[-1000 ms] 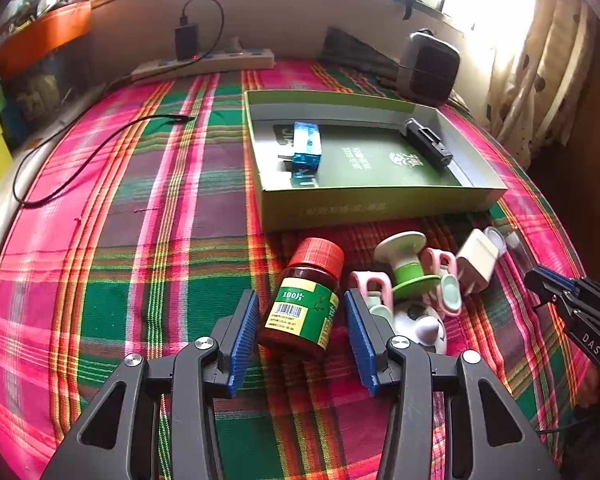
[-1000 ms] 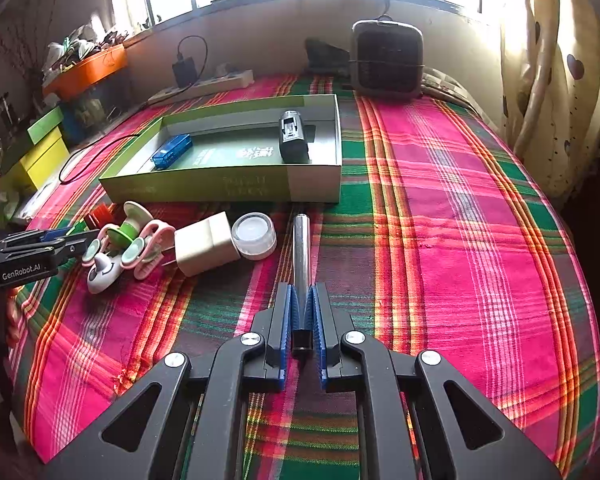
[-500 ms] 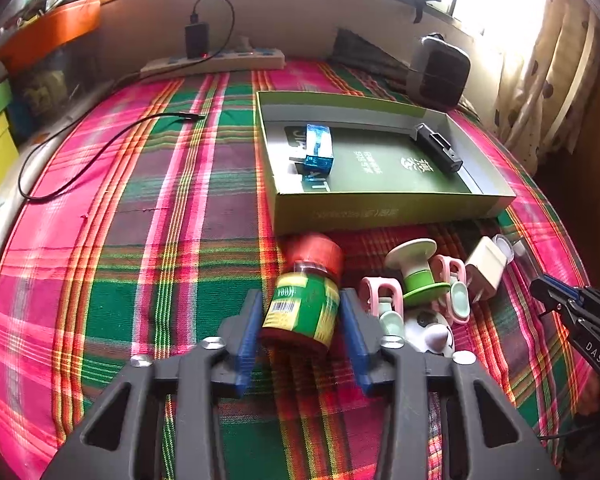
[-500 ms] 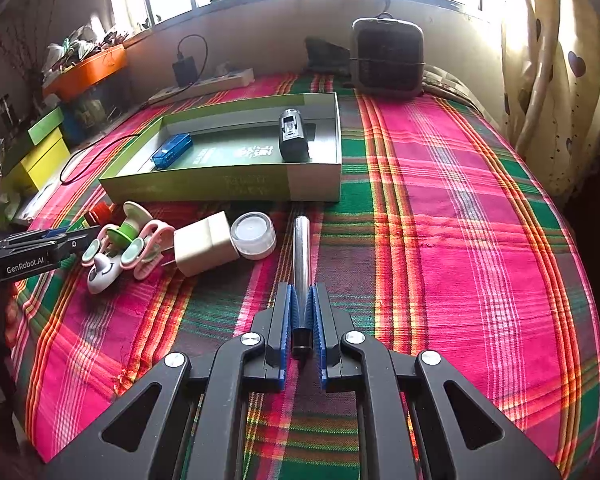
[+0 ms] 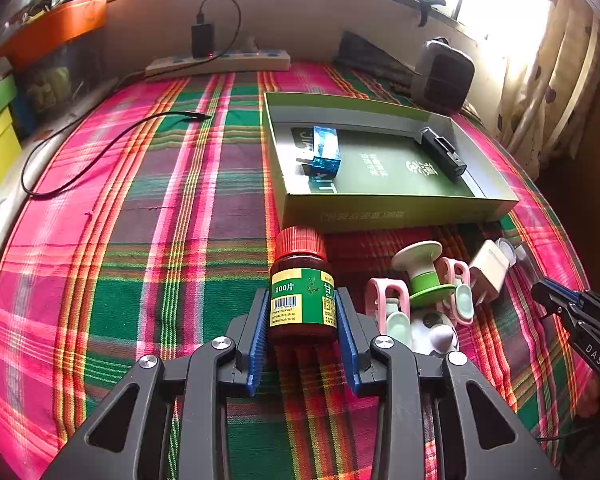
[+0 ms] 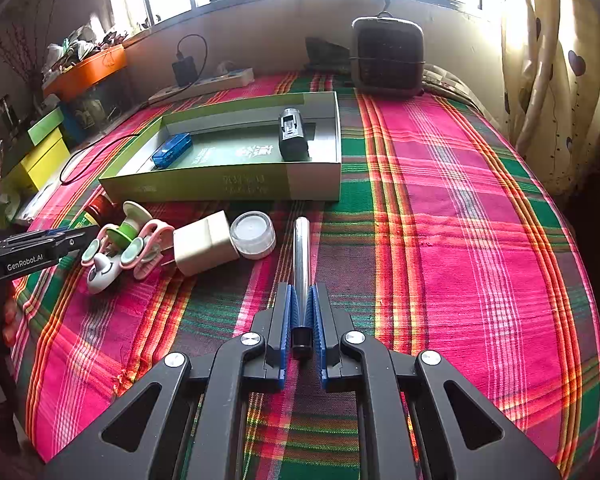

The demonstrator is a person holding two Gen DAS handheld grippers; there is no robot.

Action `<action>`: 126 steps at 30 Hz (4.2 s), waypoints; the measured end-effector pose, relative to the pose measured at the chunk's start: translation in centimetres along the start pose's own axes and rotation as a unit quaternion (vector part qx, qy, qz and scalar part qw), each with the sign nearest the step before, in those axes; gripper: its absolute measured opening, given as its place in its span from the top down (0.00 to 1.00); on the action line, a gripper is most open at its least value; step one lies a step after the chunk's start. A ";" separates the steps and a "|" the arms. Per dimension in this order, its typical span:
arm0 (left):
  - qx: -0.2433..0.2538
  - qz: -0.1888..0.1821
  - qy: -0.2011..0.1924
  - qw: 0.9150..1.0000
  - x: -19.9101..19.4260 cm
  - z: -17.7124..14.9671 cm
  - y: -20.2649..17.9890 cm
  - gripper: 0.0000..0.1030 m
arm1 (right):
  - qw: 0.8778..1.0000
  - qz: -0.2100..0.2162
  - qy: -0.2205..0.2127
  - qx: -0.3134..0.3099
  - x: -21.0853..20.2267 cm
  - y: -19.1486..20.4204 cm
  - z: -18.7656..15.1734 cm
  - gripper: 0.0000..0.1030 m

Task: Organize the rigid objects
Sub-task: 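Grasp and lift the red-capped bottle with left tool while right tool holds the bar, then carry the bottle with left tool while right tool carries the bar over the green box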

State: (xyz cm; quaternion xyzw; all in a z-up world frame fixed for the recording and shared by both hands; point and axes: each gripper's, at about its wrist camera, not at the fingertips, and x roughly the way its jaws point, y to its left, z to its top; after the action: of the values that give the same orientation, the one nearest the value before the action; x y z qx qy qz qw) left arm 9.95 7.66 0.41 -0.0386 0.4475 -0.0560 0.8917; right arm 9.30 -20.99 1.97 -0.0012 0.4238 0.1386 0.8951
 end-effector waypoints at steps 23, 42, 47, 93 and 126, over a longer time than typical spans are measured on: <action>-0.010 0.004 -0.015 1.000 -1.3 -0.1 0.6 0.70 | 1.000 -0.001 -0.006 0.004 -0.5 -0.1 0.2 0.89; -0.008 0.005 -0.059 0.998 -4.9 0.9 0.3 0.70 | 0.999 -0.001 -0.036 0.000 -2.5 0.0 1.7 0.89; -0.003 0.005 -0.069 0.998 -5.6 1.6 0.0 0.70 | 0.999 0.002 -0.041 -0.003 -2.6 0.2 2.6 0.89; 0.035 -0.042 -0.037 0.998 2.1 9.5 -4.3 0.70 | 0.998 0.047 -0.015 -0.033 4.8 2.9 12.3 0.89; 0.044 -0.025 0.010 0.999 7.9 11.2 -5.2 0.70 | 0.996 0.072 0.040 -0.026 11.3 3.2 13.6 0.89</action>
State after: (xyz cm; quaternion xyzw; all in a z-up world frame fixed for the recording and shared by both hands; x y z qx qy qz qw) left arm 23.27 1.68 1.39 -0.0103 0.4523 -0.0986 0.8863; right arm 25.65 -13.49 2.49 -0.0001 0.4544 0.2133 0.8649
